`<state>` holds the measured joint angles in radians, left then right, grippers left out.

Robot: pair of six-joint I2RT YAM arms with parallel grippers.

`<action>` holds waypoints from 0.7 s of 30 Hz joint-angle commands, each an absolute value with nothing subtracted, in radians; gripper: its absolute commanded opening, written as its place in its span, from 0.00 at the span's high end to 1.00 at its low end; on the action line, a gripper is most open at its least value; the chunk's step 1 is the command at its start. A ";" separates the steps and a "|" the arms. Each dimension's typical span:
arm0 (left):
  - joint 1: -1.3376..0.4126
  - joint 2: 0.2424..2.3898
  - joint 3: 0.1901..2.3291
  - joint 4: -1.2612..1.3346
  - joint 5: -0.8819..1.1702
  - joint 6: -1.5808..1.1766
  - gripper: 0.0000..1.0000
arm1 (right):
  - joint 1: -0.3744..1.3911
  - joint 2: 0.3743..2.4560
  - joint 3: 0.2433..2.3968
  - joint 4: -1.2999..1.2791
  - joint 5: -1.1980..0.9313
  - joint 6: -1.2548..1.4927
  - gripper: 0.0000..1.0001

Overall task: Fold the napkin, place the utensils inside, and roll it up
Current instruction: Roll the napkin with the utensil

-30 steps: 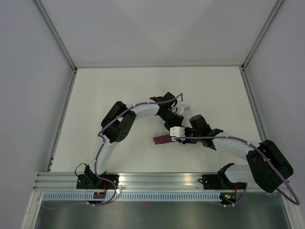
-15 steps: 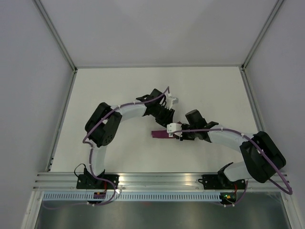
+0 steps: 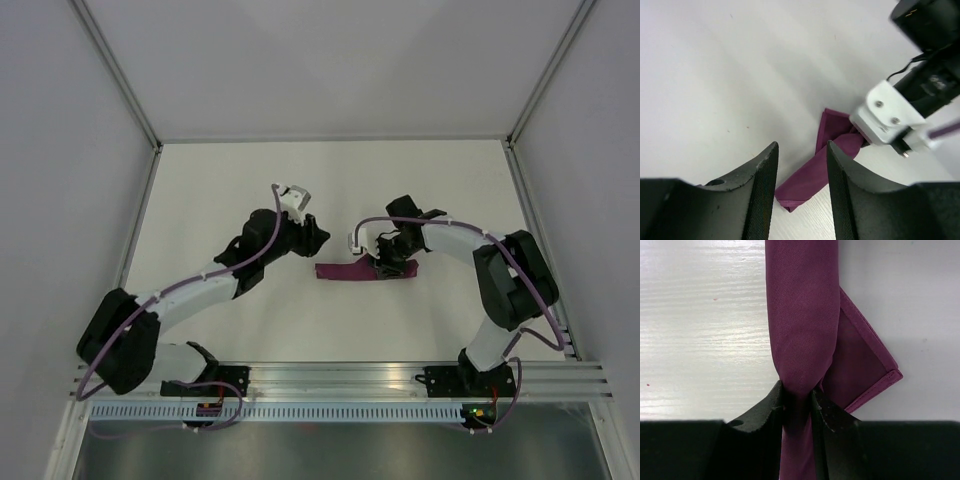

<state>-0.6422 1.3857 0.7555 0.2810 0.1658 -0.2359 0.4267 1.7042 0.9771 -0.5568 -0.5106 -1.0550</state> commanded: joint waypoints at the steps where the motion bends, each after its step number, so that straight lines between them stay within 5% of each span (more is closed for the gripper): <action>1: -0.667 1.224 0.619 0.619 -0.024 -0.238 0.51 | 0.390 1.859 1.046 -0.810 -0.543 -1.126 0.72; 9: -0.918 1.126 0.600 0.597 -0.245 0.110 0.49 | 0.350 2.043 1.242 -1.000 -0.589 -1.169 0.72; 21: -1.239 1.494 0.676 0.640 -0.397 0.592 0.44 | 0.336 2.198 1.399 -1.114 -0.595 -1.167 0.71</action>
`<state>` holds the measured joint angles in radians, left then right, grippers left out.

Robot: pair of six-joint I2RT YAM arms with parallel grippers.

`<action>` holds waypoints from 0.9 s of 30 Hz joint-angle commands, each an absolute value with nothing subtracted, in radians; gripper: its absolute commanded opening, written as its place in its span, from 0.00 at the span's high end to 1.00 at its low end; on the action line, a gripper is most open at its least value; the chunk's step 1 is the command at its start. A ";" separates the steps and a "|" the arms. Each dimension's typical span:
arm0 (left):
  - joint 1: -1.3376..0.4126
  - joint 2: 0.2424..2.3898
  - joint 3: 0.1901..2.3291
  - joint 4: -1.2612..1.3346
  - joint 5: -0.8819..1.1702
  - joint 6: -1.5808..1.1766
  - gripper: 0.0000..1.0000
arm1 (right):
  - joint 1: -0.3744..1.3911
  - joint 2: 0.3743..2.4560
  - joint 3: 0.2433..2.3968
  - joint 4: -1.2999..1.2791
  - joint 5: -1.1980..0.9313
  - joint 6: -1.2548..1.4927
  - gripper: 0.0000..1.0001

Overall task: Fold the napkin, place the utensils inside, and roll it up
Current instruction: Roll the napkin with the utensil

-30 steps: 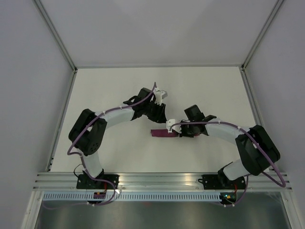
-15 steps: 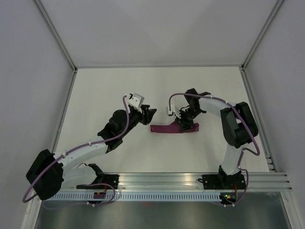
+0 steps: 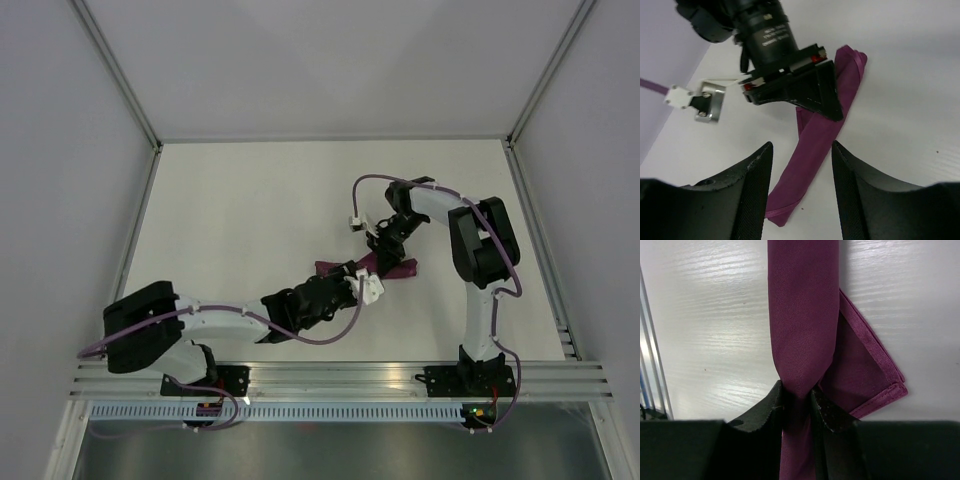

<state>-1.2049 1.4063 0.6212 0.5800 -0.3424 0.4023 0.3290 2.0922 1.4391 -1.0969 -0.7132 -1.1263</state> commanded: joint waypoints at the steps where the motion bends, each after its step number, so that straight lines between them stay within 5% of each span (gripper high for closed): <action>1: -1.246 1.529 0.684 0.650 -0.397 0.638 0.44 | 0.336 2.206 1.407 -1.115 -0.594 -1.167 0.71; 10: -1.246 1.796 0.749 0.727 -0.336 0.822 0.39 | 0.334 2.230 1.431 -1.124 -0.589 -1.151 0.71; 27: -1.158 1.822 0.813 0.497 -0.147 0.649 0.45 | 0.334 2.269 1.462 -1.140 -0.597 -1.134 0.71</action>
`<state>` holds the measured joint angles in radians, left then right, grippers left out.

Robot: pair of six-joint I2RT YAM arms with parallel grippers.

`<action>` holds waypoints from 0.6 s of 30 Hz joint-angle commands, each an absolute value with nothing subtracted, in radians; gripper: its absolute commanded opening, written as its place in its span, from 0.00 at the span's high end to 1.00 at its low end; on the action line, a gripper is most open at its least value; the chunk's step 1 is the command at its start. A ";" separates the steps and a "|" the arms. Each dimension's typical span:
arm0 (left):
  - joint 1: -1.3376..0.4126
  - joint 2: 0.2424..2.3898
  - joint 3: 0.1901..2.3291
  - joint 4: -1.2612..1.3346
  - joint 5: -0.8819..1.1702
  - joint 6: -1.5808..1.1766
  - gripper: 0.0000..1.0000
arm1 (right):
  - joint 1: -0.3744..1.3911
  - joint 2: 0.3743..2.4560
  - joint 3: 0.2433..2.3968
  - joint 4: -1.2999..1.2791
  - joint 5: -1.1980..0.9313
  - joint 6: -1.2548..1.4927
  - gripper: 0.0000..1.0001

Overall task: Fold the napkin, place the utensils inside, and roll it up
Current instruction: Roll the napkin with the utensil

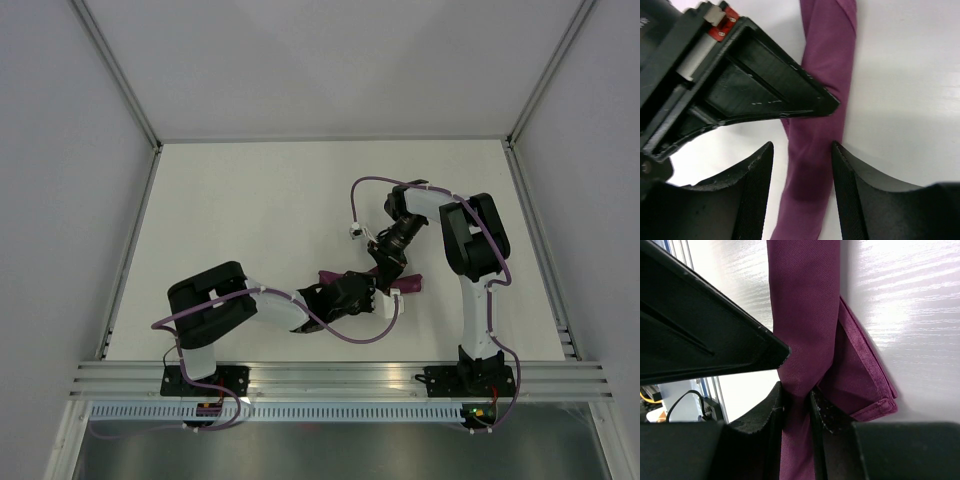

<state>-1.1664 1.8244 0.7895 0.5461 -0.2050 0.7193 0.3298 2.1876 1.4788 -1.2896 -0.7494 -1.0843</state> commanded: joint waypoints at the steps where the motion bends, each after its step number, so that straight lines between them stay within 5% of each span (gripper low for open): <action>1: -1.160 1.821 0.816 0.485 -0.129 0.638 0.45 | 0.334 2.272 1.463 -1.141 -0.601 -1.134 0.71; 18: -1.088 1.865 0.870 0.377 -0.038 0.523 0.54 | 0.334 2.286 1.474 -1.132 -0.604 -1.120 0.71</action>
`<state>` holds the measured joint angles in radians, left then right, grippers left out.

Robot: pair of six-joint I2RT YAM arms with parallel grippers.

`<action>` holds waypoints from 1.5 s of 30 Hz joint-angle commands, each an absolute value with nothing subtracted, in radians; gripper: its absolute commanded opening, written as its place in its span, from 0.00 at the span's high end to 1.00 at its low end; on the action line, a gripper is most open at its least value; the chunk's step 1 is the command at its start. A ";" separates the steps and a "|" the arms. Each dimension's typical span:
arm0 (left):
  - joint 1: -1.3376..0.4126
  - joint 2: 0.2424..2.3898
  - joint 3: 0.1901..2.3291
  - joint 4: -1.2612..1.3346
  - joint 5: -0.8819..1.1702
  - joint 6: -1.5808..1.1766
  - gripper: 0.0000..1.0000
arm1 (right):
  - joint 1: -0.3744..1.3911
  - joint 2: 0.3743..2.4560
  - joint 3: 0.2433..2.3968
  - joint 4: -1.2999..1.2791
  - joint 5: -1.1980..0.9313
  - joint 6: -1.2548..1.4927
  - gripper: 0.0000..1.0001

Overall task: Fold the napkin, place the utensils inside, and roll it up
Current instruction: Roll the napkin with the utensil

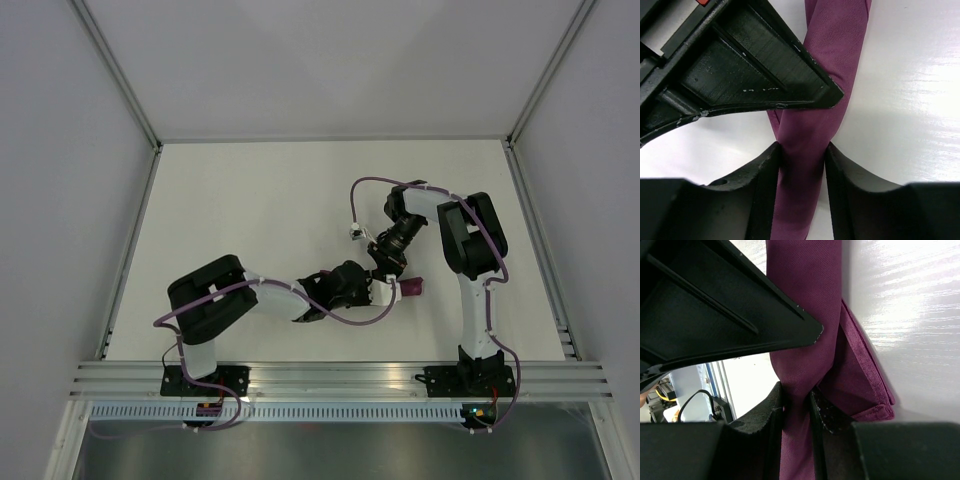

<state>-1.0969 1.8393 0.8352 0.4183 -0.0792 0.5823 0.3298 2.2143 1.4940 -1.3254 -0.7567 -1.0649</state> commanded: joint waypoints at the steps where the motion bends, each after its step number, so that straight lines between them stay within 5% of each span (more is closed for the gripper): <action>1: -1.088 1.871 0.874 0.373 -0.037 0.514 0.56 | 0.334 2.286 1.474 -1.132 -0.604 -1.120 0.71; 7: -1.088 1.884 0.894 0.321 -0.023 0.479 0.74 | 0.334 2.283 1.473 -1.126 -0.604 -1.114 0.70; 15: -1.086 1.904 0.914 0.264 -0.008 0.394 0.98 | 0.334 2.243 1.450 -1.079 -0.609 -1.091 0.49; 21: -1.083 1.898 0.902 0.253 0.024 0.362 0.98 | 0.325 2.186 1.456 -1.056 -0.629 -1.051 0.35; 29: -1.072 1.899 0.911 0.222 0.054 0.325 0.98 | 0.247 2.034 1.465 -0.898 -0.696 -0.858 0.28; 38: -1.002 1.934 1.006 0.069 0.152 0.253 0.98 | 0.089 1.830 1.431 -0.755 -0.871 -0.721 0.27; 45: -0.945 1.965 1.075 -0.043 0.242 0.213 0.98 | -0.064 1.565 1.197 -0.523 -0.923 -0.612 0.27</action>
<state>-0.9665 1.9072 1.0584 0.1337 0.1795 0.2775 -0.0261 1.6596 1.2884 -0.6724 -0.8417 -0.6727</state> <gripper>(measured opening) 0.204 0.731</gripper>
